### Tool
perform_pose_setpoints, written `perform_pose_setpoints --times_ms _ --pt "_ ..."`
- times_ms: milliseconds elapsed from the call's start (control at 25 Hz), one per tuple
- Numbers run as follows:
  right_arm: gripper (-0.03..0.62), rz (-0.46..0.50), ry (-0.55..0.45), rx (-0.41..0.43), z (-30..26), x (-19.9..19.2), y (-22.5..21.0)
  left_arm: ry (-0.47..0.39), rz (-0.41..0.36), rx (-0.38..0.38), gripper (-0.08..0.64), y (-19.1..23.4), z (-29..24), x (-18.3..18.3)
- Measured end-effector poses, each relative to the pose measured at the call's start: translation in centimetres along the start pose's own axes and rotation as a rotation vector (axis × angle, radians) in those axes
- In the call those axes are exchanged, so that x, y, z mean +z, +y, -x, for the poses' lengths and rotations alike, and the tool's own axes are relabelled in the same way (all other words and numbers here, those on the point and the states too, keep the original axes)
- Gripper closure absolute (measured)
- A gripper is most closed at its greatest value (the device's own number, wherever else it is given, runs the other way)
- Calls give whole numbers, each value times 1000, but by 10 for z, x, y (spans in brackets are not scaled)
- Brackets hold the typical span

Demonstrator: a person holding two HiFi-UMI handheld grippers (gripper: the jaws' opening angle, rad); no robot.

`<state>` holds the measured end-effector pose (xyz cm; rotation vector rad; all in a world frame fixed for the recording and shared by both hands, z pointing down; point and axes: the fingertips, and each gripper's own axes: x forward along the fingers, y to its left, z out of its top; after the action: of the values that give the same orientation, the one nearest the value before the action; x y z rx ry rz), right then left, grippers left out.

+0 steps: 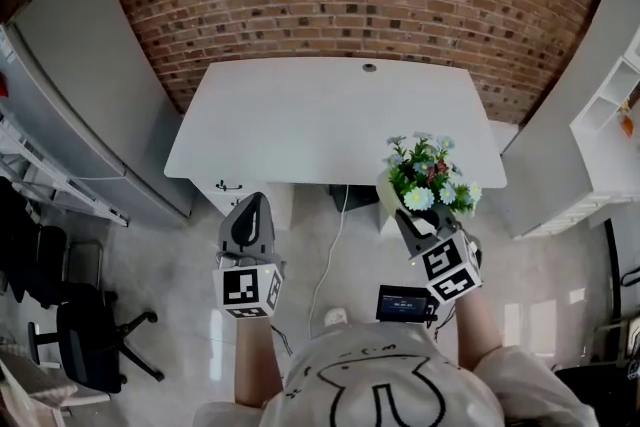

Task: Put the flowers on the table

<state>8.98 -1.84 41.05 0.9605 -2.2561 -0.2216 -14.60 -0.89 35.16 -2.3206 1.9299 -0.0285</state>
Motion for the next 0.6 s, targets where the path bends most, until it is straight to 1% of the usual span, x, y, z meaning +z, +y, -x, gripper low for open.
perform_pose_setpoints --times_ms 240,480,600 --pt "542 2 12 -18 -32 24 2 -4 24 -22 548 35 -28 -8" --pt "542 8 50 -31 -48 29 -1 2 41 -52 548 48 -41 -19" --pt "543 12 57 -32 -55 29 -6 11 44 -62 548 47 -48 -27"
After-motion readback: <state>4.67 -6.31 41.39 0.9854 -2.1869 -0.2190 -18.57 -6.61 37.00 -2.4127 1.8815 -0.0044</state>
